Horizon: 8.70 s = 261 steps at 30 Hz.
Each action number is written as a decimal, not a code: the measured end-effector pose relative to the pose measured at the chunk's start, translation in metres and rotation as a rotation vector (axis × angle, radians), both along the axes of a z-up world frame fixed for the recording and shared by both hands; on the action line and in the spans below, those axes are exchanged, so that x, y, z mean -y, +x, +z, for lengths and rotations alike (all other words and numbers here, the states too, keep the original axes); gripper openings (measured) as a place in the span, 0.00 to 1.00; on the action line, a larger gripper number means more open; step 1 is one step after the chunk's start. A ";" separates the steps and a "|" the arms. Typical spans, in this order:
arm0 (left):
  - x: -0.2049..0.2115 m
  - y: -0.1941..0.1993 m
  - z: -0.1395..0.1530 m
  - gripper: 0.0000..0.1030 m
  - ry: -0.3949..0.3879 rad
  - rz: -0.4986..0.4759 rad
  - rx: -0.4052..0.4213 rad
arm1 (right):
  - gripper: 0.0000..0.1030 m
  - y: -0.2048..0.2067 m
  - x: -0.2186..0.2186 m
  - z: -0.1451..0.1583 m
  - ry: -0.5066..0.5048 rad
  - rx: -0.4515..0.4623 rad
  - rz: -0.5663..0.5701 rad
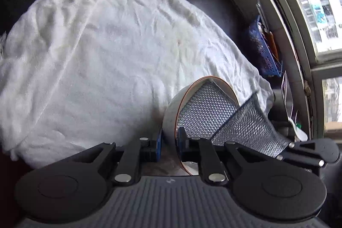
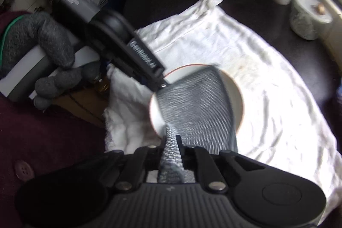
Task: Clean bowl
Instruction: 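Lift the mesh pad out of the bowl with the right gripper while left gripper tilts the bowl up, then rub the rolled mesh pad on the bowl's outer base with the right gripper while left gripper holds the rim, then keep scrubbing the bowl's outer wall with the mesh pad in the right gripper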
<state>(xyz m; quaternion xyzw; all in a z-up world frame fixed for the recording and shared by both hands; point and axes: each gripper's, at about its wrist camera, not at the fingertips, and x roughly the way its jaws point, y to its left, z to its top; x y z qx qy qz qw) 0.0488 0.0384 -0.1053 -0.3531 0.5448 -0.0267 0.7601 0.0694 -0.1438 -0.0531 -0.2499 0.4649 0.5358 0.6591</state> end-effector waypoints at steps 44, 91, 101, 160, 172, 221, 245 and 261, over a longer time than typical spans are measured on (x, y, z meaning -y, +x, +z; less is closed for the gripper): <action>0.033 -0.041 0.003 0.06 0.326 -0.458 0.339 | 0.09 0.032 0.090 -0.015 0.385 -0.317 -0.484; 0.040 -0.022 0.013 0.05 0.471 -0.377 0.371 | 0.22 -0.019 0.010 -0.030 0.024 0.428 -0.117; -0.029 -0.032 -0.051 0.10 -0.224 0.201 0.081 | 0.22 -0.007 0.020 -0.034 0.165 0.243 -0.339; 0.092 -0.019 0.043 0.10 0.804 -0.835 0.473 | 0.19 -0.039 -0.005 -0.037 -0.079 0.582 -0.040; 0.009 -0.019 0.019 0.14 0.222 -0.202 0.274 | 0.19 -0.028 0.007 -0.033 0.030 0.380 -0.241; -0.038 -0.041 -0.064 0.16 -0.396 0.319 0.009 | 0.29 -0.022 0.020 -0.033 0.137 0.203 -0.437; 0.093 -0.029 0.038 0.07 0.795 -0.780 0.588 | 0.09 -0.022 0.006 -0.024 0.007 0.480 -0.200; -0.026 -0.015 -0.023 0.14 -0.081 0.079 0.202 | 0.26 -0.023 0.006 -0.041 0.072 0.345 -0.321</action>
